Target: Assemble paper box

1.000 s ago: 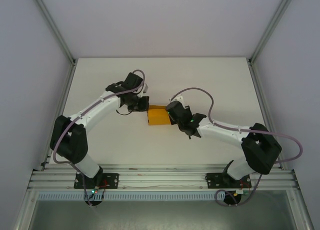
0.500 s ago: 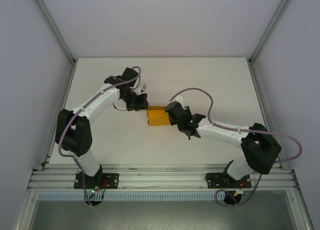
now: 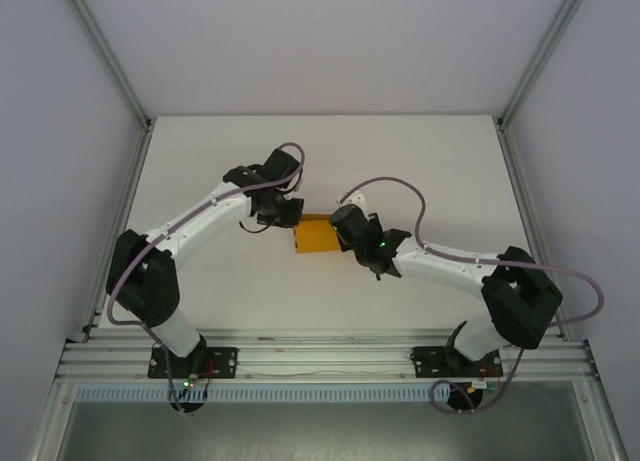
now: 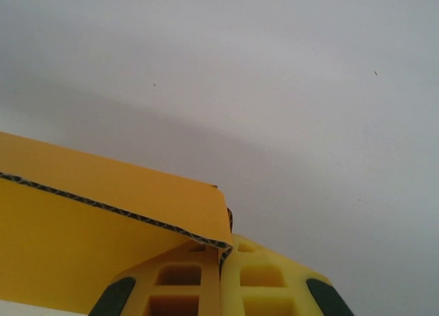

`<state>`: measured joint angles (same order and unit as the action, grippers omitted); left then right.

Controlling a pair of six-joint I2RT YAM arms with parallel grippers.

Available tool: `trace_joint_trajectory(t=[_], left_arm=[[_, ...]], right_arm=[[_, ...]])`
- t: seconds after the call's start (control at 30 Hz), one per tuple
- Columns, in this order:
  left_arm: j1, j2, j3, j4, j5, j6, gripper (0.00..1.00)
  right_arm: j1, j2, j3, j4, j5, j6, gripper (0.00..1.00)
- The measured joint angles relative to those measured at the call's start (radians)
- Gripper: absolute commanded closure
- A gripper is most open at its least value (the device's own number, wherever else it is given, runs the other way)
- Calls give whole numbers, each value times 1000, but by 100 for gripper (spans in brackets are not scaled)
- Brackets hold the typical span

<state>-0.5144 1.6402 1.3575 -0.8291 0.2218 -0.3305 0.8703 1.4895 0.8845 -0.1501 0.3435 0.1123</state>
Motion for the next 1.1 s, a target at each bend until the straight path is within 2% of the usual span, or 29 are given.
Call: trace_joint_trajectory(t=[0.3,0.47,0.87,1.03,1.1], left_arm=[[-10,0,4,-20,-30,17,100],[-45,-3,-9,-5,-71,10,100],[-145,-108,-242,227,-205,-55,100],[-147,-133,-292,304,-222,-74,100],[-148,-132,-294,324,-225,-73,100]], right_arm=[[8,0,0,1,-6,0,100],[8,0,0,2,-7,1,100],[8,-37,-84,123,-13,3,98],[4,-83,-113,120,-41,-5,74],[-2,-127,-125,99,-84,-13,58]])
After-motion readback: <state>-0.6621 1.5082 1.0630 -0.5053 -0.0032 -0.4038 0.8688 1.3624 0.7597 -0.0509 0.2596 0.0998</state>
